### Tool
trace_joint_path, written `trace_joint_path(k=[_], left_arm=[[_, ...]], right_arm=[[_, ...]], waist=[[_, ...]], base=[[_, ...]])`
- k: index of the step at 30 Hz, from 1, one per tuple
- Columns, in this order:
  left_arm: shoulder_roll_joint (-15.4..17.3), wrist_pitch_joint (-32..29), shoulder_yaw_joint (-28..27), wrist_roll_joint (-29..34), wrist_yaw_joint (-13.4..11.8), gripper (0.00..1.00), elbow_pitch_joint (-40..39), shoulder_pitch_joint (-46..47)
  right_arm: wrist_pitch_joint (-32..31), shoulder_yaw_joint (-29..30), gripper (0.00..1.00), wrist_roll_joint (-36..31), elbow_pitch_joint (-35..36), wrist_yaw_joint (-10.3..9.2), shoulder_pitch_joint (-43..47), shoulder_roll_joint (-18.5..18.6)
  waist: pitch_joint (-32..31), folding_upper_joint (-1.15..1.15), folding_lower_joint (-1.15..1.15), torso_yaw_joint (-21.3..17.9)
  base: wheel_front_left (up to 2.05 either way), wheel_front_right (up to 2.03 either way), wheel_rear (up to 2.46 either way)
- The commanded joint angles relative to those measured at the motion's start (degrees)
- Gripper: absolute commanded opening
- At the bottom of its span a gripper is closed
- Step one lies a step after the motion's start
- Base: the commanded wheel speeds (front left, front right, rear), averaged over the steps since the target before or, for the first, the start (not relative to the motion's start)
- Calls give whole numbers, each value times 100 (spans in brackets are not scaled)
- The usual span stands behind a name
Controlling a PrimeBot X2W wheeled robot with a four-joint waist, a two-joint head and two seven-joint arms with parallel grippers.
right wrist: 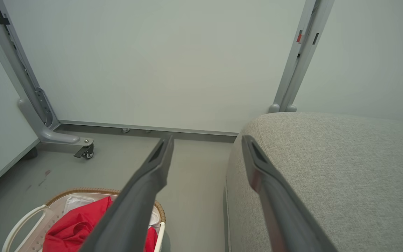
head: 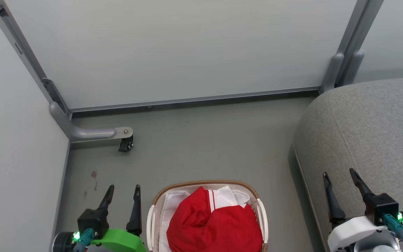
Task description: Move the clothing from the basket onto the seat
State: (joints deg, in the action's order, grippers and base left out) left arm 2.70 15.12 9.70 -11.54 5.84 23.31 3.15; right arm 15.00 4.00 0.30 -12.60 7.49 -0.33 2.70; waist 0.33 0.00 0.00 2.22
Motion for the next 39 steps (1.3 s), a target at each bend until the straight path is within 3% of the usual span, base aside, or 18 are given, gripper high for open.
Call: trace_joint_path(k=[1, 19, 28, 39], left_arm=[[34, 6, 11, -1, 4, 100, 16, -15], [33, 6, 280, 42, 67, 100, 90, 237], [32, 6, 467, 256, 89, 100, 389, 724], [61, 6, 643, 687, 116, 100, 924, 1652]], right_arm=[[28, 8, 100, -42, 8, 0, 70, 34], [28, -77, 100, -26, 131, -1, -92, 34], [28, -157, 100, 24, 203, -1, -510, 33], [27, -302, 100, 175, 380, -1, -1304, 30]], waist=[[9, 0, 0, -1], [405, 0, 0, -110], [1149, 0, 0, -339], [2493, 0, 0, -798]], base=[[0, 0, 0], [0, 0, 0], [0, 0, 0], [0, 0, 0]])
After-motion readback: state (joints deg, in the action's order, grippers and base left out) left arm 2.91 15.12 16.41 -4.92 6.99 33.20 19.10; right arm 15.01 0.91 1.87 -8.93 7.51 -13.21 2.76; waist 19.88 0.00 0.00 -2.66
